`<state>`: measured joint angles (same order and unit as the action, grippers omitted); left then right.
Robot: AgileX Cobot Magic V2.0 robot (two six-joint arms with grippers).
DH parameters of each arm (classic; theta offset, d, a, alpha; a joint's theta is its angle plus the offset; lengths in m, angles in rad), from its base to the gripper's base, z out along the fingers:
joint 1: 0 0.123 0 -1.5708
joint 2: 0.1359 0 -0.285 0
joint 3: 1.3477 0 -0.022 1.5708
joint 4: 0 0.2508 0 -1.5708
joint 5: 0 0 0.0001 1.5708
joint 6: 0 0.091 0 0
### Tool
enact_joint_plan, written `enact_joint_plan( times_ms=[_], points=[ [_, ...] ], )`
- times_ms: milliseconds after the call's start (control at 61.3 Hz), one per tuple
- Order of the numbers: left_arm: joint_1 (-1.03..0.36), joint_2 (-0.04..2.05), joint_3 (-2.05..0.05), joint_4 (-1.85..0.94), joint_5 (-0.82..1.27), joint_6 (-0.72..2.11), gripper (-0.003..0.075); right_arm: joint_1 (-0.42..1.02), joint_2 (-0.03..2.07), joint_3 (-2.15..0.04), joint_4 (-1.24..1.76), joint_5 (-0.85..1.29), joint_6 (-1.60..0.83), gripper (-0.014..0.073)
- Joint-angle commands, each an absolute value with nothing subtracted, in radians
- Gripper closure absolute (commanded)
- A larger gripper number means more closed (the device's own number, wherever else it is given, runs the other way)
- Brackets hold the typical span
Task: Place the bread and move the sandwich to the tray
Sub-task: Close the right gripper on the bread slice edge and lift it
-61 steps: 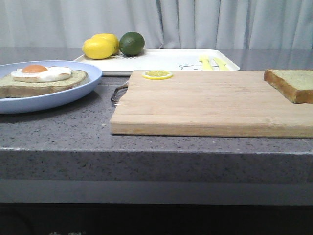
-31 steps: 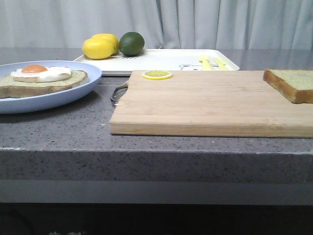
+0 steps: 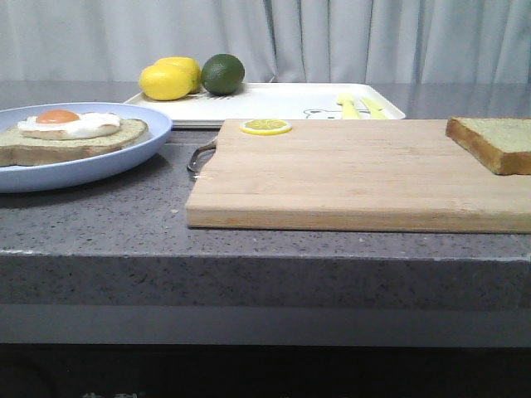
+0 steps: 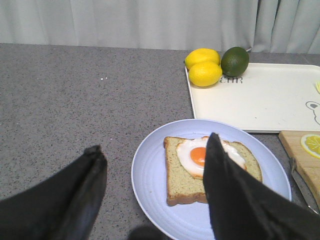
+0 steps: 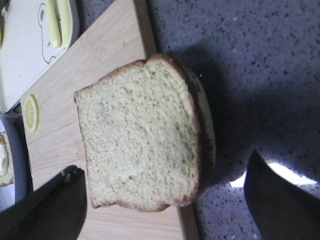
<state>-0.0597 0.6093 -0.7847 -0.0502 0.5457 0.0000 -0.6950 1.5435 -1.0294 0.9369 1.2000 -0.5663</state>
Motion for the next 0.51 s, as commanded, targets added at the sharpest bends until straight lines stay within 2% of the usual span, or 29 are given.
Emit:
enact_joint_plan(
  times_ms=[0, 490],
  points=[
    [-0.058, 0.616, -0.811, -0.051, 0.473, 0.0, 0.0304, -0.703, 1.537, -1.062, 1.019, 1.319, -0.599, -0.005],
    [-0.058, 0.616, -0.811, -0.051, 0.473, 0.0, 0.0304, -0.625, 1.632, -1.062, 1.052, 1.34, -0.637, -0.005]
  ],
)
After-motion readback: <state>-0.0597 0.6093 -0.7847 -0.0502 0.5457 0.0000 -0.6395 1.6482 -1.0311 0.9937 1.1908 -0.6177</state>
